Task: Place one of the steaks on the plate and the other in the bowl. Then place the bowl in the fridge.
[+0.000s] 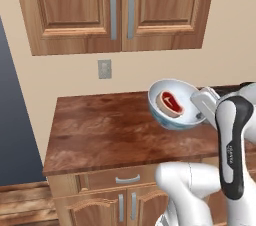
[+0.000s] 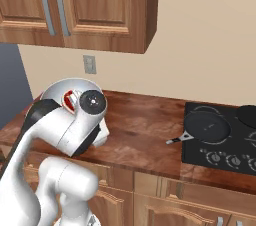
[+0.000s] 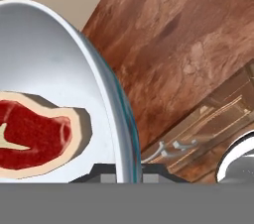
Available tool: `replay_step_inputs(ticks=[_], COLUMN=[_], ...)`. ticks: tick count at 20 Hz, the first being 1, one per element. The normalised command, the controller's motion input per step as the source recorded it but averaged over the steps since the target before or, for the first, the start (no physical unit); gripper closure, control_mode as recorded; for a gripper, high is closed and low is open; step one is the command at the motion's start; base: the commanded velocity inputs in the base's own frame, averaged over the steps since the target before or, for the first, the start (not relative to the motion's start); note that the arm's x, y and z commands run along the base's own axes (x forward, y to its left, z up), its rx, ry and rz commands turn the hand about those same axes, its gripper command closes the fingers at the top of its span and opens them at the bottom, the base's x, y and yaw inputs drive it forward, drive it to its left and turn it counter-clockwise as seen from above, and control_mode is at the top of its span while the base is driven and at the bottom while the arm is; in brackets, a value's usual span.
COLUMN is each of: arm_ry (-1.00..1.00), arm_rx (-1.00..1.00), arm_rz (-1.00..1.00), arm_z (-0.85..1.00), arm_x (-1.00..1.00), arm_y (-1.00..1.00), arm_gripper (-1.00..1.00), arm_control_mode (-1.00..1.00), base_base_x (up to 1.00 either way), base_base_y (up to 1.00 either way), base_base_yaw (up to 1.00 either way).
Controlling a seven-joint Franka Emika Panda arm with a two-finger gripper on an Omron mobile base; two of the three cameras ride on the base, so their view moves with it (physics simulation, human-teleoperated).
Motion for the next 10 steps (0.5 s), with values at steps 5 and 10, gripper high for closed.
replay_step_inputs(ticks=[5, 10], arm_ry=[0.03, 0.09], arm_rx=[0.00, 0.00], arm_rz=[0.00, 0.00], arm_z=[0.52, 0.37], arm_x=[-0.32, -0.12], arm_y=[0.12, 0.04], arm_gripper=[1.00, 1.00], arm_control_mode=[-1.00, -1.00], base_base_x=[0.00, 0.00], base_base_y=[0.00, 0.00], base_base_yaw=[0.00, 0.00])
